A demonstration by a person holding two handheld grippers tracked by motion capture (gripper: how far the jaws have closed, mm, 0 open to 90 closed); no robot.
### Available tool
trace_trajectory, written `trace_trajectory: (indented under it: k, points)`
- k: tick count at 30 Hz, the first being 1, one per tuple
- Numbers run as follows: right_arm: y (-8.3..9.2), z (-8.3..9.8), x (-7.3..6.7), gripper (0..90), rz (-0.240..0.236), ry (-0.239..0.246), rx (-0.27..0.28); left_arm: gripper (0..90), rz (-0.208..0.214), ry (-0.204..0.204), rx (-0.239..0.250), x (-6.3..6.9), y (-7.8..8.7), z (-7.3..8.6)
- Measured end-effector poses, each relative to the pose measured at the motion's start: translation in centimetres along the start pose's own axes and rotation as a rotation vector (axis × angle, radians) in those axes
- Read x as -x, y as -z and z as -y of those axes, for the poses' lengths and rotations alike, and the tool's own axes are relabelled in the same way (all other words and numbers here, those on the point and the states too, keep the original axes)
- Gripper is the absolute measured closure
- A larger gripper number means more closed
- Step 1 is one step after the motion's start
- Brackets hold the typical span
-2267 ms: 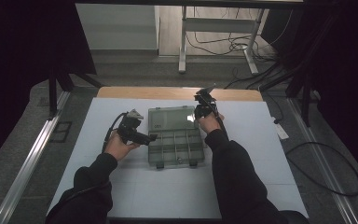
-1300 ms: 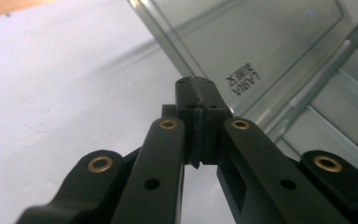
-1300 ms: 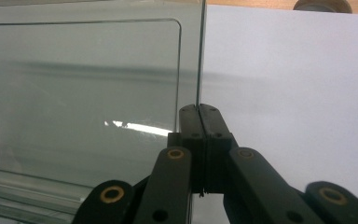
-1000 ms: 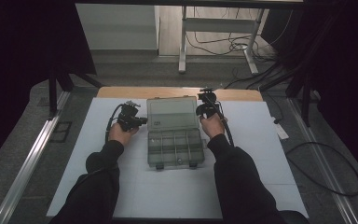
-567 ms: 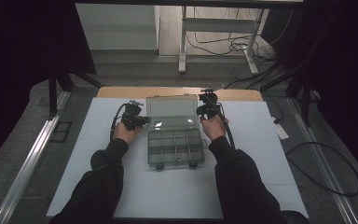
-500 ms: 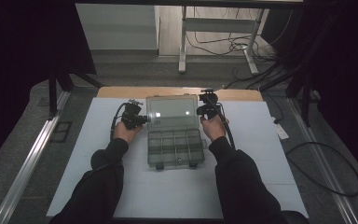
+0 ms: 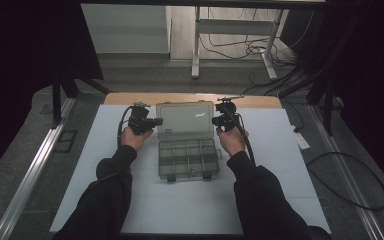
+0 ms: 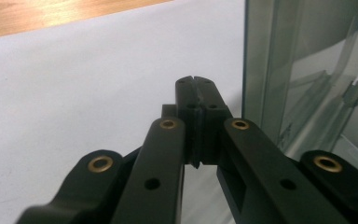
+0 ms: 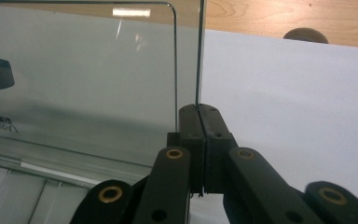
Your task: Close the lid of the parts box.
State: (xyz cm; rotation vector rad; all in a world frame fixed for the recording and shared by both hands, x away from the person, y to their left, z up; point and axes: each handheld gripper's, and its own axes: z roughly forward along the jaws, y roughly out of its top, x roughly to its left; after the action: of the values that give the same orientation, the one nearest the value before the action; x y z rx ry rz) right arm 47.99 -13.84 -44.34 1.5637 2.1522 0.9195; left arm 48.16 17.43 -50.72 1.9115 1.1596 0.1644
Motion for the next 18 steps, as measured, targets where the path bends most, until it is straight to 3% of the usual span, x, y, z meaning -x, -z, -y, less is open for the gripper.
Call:
trace_trajectory:
  k: [5, 10, 18]
  points:
    - [0.8, 0.3, 0.2, 87.7, -0.017, 0.032, 0.002, 88.6, 0.045, -0.006, 0.014, 0.1, 0.3, 0.0]
    - [1.5, 0.9, 0.3, 88.9, -0.024, 0.08, -0.024, 88.6, 0.045, -0.017, 0.011, 0.2, 0.5, 0.0]
    - [2.3, 1.6, 0.5, 88.9, -0.12, 0.125, -0.031, 88.6, 0.036, -0.045, 0.002, 0.8, 1.0, 0.0]
